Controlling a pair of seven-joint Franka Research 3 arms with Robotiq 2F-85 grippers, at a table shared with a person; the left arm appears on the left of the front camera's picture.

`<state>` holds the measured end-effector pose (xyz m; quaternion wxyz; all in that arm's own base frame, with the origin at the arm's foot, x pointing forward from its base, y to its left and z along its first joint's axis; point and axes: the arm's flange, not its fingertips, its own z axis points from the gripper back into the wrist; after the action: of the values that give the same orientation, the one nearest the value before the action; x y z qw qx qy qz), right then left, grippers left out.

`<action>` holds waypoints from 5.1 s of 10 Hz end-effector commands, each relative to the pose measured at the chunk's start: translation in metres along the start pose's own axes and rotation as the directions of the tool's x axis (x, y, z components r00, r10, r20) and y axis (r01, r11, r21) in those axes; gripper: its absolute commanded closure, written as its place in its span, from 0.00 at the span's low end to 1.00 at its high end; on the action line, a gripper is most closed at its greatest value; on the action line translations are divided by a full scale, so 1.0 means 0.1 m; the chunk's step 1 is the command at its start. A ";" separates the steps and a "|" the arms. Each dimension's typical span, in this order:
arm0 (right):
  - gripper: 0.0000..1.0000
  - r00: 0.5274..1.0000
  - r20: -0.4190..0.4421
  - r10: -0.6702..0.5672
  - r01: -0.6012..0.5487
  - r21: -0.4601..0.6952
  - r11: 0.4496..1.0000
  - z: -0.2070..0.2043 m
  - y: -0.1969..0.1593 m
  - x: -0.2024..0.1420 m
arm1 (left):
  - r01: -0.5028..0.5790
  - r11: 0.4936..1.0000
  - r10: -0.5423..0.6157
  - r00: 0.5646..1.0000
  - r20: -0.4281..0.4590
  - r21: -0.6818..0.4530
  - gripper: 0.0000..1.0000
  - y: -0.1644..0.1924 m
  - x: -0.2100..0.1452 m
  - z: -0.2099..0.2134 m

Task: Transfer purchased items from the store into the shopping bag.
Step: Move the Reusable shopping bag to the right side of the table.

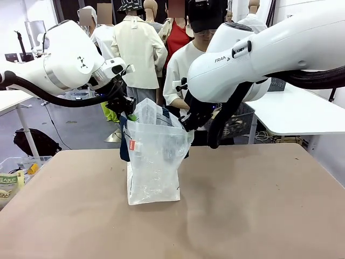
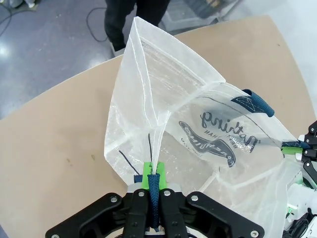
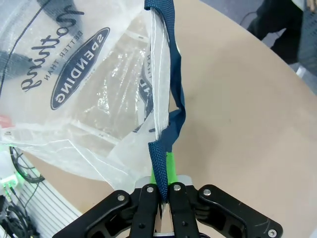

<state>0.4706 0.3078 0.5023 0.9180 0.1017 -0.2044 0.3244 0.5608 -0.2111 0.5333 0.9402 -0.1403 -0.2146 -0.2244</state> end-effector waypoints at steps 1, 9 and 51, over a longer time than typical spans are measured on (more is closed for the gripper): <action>1.00 1.000 0.001 -0.003 0.003 0.002 1.000 0.01 0.00 0.00 | 0.003 1.000 -0.003 1.000 0.003 0.002 1.00 0.01 0.00 0.02; 1.00 1.000 0.001 -0.003 0.003 0.002 1.000 0.01 0.00 0.00 | 0.003 1.000 -0.003 1.000 0.003 0.002 1.00 0.01 0.00 0.02; 1.00 1.000 0.001 -0.003 0.003 0.002 1.000 0.01 0.00 0.00 | 0.003 1.000 -0.003 1.000 0.003 0.002 1.00 0.01 0.00 0.02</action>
<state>0.4707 0.3078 0.5023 0.9179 0.1017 -0.2045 0.3244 0.5608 -0.2111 0.5332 0.9402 -0.1403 -0.2146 -0.2244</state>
